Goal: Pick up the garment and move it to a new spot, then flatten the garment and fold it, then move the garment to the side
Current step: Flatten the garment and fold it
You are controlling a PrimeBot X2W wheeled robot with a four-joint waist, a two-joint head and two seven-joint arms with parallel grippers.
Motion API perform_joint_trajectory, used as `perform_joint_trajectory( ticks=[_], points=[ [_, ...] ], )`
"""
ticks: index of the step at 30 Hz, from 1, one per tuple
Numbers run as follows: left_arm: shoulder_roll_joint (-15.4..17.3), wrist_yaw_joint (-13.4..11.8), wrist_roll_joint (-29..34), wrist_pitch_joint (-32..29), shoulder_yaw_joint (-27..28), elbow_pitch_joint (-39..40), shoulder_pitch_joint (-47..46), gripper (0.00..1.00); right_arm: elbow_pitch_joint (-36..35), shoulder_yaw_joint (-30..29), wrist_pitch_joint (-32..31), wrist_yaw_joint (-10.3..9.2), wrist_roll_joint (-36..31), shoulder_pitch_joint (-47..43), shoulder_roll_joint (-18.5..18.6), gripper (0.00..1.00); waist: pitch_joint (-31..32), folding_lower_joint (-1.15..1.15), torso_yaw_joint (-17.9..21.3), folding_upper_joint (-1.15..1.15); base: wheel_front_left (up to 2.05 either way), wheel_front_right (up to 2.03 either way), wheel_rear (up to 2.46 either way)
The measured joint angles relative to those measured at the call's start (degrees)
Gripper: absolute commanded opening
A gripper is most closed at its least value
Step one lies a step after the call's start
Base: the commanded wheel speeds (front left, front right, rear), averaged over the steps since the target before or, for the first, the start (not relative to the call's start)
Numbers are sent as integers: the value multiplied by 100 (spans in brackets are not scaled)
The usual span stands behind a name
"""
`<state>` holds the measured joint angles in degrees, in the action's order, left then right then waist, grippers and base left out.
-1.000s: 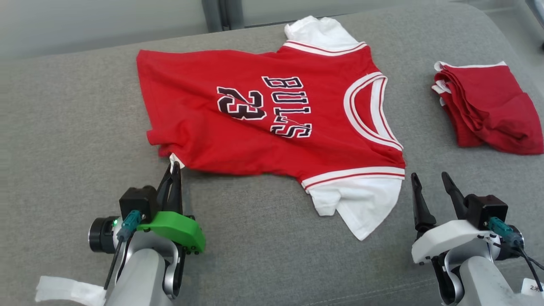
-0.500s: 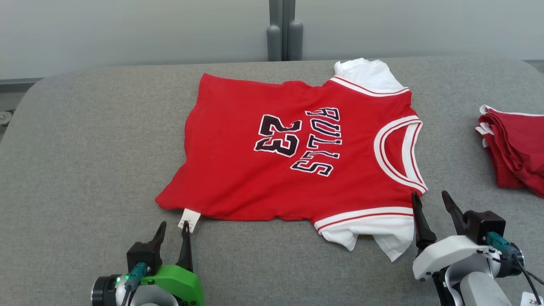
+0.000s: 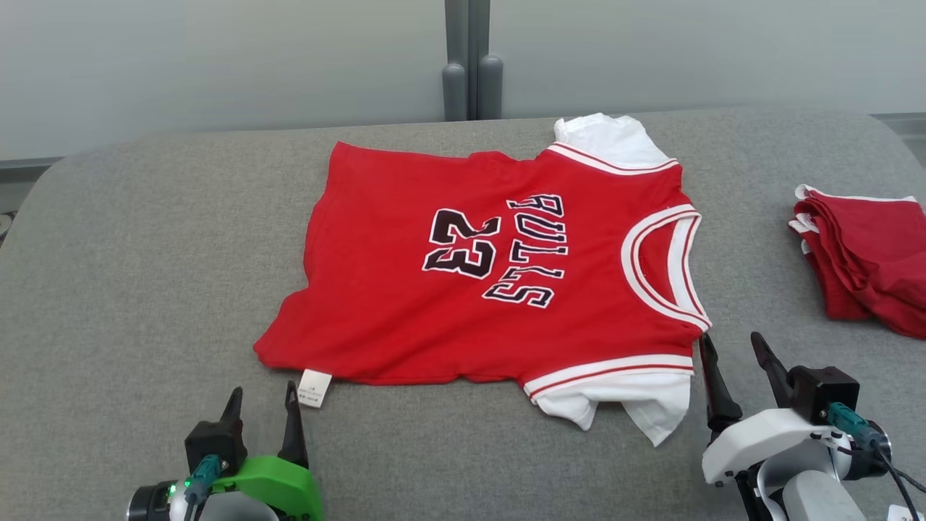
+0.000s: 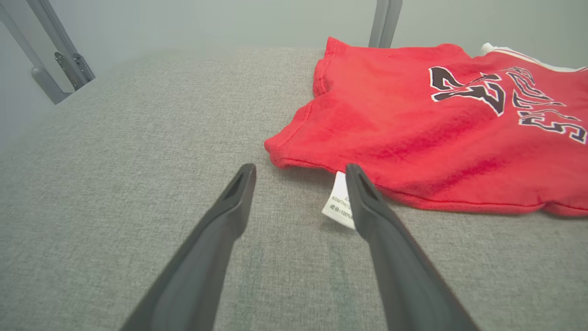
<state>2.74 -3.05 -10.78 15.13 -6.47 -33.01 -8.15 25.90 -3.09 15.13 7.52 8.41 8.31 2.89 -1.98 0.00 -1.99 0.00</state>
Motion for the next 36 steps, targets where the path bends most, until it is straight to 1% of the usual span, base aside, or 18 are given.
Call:
perform_joint_trajectory(
  ticks=[8,18,36],
  points=[
    [3,-20,97,0,368,74,-12,100,-59,57,0,1,-5,-30,-1,100,-34,0,235,0,0,0,0],
    [3,-22,248,0,600,394,126,100,-132,170,0,0,13,-81,-1,100,-39,0,462,0,0,0,0],
    [2,5,396,1,582,648,362,100,-78,338,0,0,13,-205,-1,100,42,0,455,0,0,0,0]
  ],
)
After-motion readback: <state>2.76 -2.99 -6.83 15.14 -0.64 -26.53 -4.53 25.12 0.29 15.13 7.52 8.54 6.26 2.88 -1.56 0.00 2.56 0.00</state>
